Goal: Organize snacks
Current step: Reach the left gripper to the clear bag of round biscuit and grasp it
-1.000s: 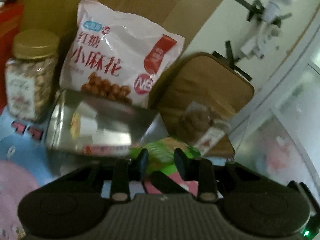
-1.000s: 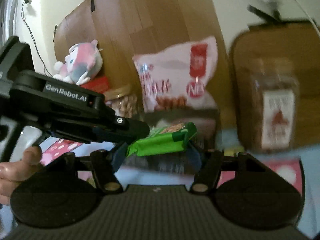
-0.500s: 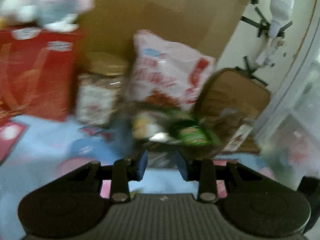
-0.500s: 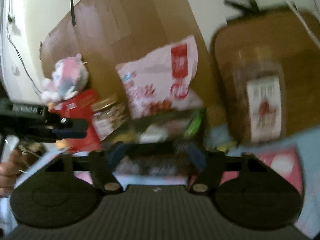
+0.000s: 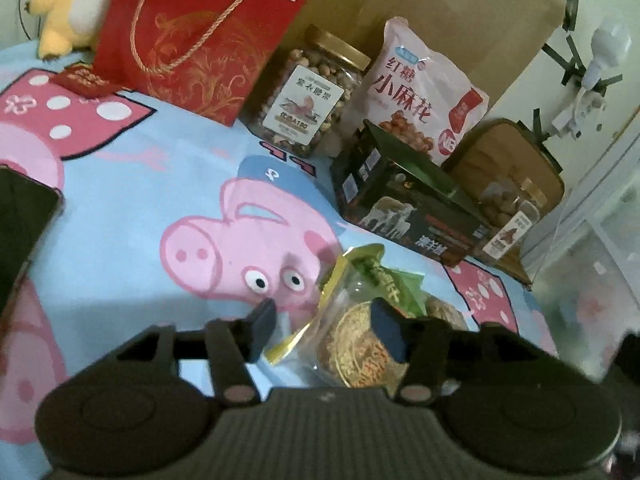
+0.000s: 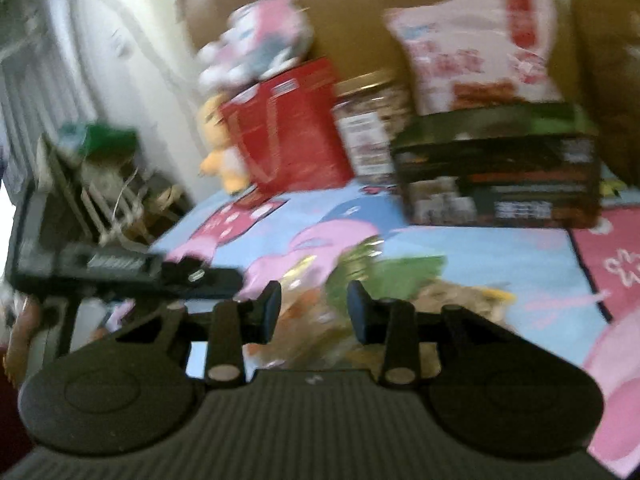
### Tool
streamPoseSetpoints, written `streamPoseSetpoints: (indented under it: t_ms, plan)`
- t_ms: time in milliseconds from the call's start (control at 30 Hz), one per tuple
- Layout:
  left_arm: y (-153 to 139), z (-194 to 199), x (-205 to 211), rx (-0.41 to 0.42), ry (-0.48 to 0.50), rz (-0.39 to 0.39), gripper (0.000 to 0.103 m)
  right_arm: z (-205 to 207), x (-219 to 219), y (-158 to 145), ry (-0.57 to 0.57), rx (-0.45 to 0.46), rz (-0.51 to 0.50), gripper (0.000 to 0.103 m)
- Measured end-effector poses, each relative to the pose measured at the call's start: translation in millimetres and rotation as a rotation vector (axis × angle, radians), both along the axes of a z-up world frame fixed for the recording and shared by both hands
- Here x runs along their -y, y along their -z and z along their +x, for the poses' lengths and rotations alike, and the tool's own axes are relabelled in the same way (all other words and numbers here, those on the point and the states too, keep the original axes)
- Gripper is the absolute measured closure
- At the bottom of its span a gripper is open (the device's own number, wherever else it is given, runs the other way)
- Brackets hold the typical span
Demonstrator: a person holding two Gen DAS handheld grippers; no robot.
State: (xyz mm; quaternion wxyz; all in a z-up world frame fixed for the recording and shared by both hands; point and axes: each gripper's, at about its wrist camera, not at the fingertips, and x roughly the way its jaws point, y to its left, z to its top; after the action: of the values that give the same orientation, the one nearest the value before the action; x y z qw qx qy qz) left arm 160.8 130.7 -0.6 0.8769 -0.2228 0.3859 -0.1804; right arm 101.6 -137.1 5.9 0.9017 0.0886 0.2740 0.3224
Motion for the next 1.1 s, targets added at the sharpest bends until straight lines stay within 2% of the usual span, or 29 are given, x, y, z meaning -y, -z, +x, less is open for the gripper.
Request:
streamPoseSetpoints:
  t_ms: [67, 167, 233, 300, 367, 533, 633, 800, 933, 1033, 1100]
  plan:
    - [3.6, 1.1, 0.3, 0.008, 0.004, -0.026, 0.044, -13.1, -3.6, 4.5, 0.010, 0.002, -0.013, 0.062]
    - [10.0, 8.0, 1.1, 0.005, 0.037, -0.070, 0.044, -26.4, 0.9, 15.6, 0.033, -0.049, 0.023, 0.062]
    - [14.5, 11.0, 5.2, -0.014, 0.050, -0.078, 0.045, -26.0, -0.4, 24.7, 0.046, -0.080, 0.008, 0.062]
    - [18.6, 10.8, 11.0, -0.032, 0.067, -0.079, 0.051, -18.0, -7.9, 32.2, 0.058, -0.120, -0.007, 0.060]
    - [19.1, 4.3, 14.1, -0.033, 0.067, -0.061, 0.063, -12.6, -15.1, 37.5, 0.041, -0.136, 0.007, 0.060]
    - [9.6, -26.8, 13.1, -0.029, 0.071, -0.081, 0.063, -16.4, -25.6, 31.9, 0.012, -0.090, -0.033, 0.062]
    - [6.0, -45.8, 12.7, -0.021, 0.065, -0.084, 0.063, -23.8, -19.2, 28.5, -0.021, -0.094, -0.014, 0.062]
    - [13.3, -68.4, 13.0, -0.059, 0.069, -0.109, 0.063, -40.9, -9.7, 20.5, -0.056, -0.063, -0.008, 0.062]
    - [16.8, -79.0, 8.5, -0.063, 0.048, -0.109, 0.062, -47.7, -10.7, 26.6, -0.063, -0.063, -0.025, 0.059]
    - [13.0, -79.6, 2.4, -0.056, 0.032, -0.132, 0.058, -52.3, -12.9, 30.9, -0.052, -0.054, -0.051, 0.050]
    - [10.3, -79.1, 4.6, -0.047, 0.032, -0.114, 0.058, -56.1, -14.0, 29.7, -0.067, -0.032, -0.062, 0.033]
